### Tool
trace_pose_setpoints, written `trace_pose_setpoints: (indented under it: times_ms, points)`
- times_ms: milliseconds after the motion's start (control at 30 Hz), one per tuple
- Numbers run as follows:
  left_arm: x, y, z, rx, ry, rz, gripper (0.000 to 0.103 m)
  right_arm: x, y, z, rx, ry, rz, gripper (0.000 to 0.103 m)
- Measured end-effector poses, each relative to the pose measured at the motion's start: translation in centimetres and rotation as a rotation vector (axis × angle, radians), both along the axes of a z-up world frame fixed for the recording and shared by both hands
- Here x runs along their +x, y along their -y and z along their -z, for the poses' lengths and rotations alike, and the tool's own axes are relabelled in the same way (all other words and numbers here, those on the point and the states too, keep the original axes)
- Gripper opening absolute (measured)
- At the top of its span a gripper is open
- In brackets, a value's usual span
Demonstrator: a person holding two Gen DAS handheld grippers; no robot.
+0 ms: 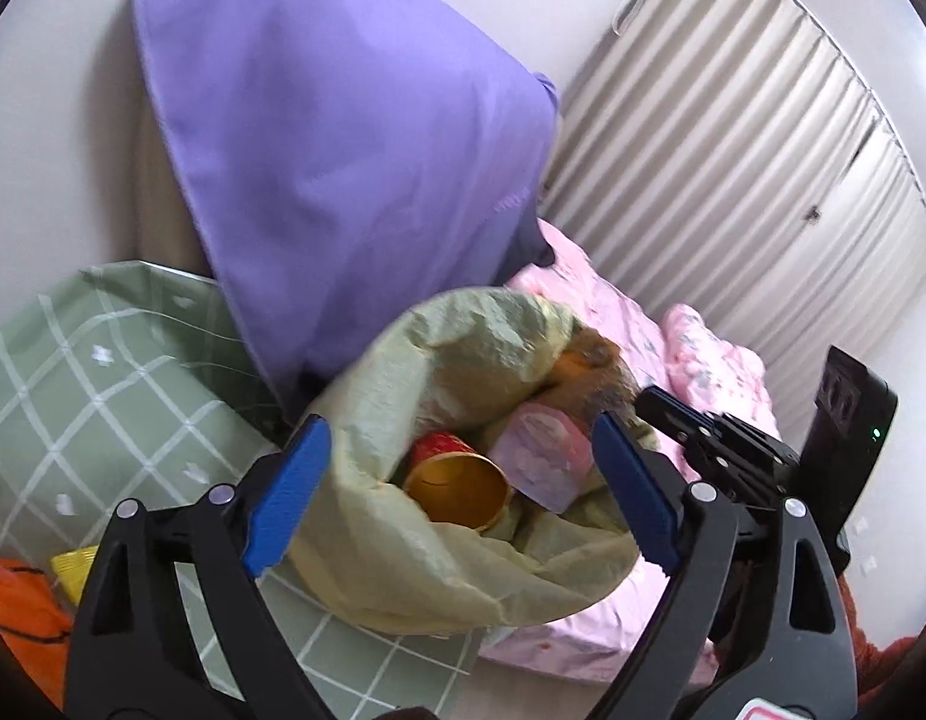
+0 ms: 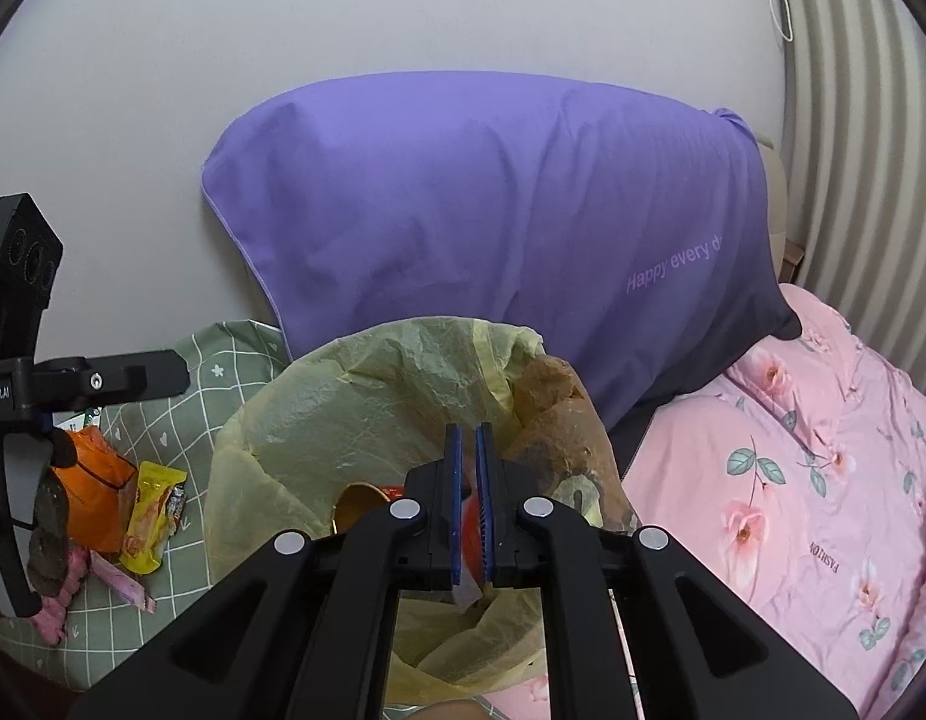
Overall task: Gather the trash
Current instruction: 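Open the left tool to drop the red cup into the bag, then return the left tool to the table and grasp the orange bag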
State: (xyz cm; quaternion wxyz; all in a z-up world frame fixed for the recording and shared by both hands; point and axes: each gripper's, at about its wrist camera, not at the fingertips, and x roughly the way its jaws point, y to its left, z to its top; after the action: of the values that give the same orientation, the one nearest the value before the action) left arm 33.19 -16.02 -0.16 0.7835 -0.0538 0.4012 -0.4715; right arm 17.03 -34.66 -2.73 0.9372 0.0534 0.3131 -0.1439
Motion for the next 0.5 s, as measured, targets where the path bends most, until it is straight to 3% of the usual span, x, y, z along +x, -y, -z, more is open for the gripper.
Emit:
trace_pose_setpoints:
  times_ms: [167, 300, 500]
  points:
    - [-0.1, -3.6, -0.9, 0.013, 0.045, -0.105, 0.085, 0.2, -1.8, -0.7, -0.016, 0.041, -0.073, 0.008]
    - [-0.2, -8.8, -1.5, 0.029, 0.072, -0.230, 0.085, 1.2, -3.6, -1.1, 0.022, 0.062, -0.170, 0.008]
    - [-1.4, -17.6, -1.9, 0.063, 0.102, -0.468, 0.085, 4.1, -9.3, -0.7, 0.080, 0.035, -0.441, 0.008]
